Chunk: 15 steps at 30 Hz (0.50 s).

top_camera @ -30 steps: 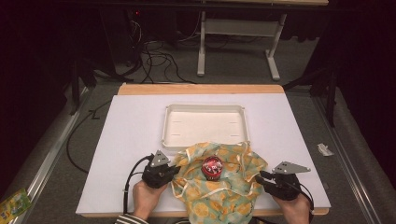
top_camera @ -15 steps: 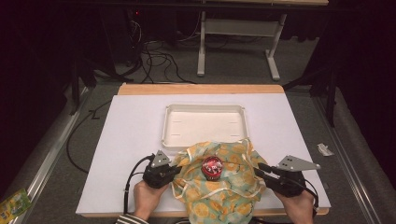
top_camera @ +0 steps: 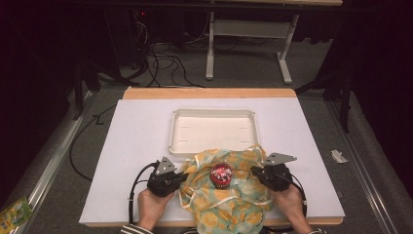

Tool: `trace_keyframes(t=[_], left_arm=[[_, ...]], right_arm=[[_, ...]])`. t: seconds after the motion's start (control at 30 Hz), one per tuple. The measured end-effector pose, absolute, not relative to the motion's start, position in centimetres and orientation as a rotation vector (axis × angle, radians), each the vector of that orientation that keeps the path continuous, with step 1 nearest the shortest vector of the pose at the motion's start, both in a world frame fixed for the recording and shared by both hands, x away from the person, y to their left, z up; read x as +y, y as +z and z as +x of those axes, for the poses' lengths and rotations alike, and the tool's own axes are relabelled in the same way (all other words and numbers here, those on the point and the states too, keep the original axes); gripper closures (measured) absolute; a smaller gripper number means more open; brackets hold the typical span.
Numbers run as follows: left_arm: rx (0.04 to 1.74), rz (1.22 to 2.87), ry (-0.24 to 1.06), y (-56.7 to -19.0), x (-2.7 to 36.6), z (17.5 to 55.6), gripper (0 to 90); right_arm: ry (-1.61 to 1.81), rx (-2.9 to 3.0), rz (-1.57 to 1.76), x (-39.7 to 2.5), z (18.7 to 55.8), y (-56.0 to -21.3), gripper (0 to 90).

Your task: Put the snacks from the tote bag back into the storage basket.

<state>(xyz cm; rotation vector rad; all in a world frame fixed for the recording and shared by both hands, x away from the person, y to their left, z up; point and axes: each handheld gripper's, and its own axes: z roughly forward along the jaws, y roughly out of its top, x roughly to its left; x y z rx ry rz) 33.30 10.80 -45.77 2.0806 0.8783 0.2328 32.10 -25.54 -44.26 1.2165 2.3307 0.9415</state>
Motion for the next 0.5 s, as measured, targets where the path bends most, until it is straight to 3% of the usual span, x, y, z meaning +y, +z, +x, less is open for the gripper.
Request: trace_keyframes(t=[0.5], left_arm=[[0.928,2.100,0.311,-46.1,11.5,34.3,87.4]], right_arm=[[0.888,2.227,1.433,-30.7,33.3,-46.4,88.2]])
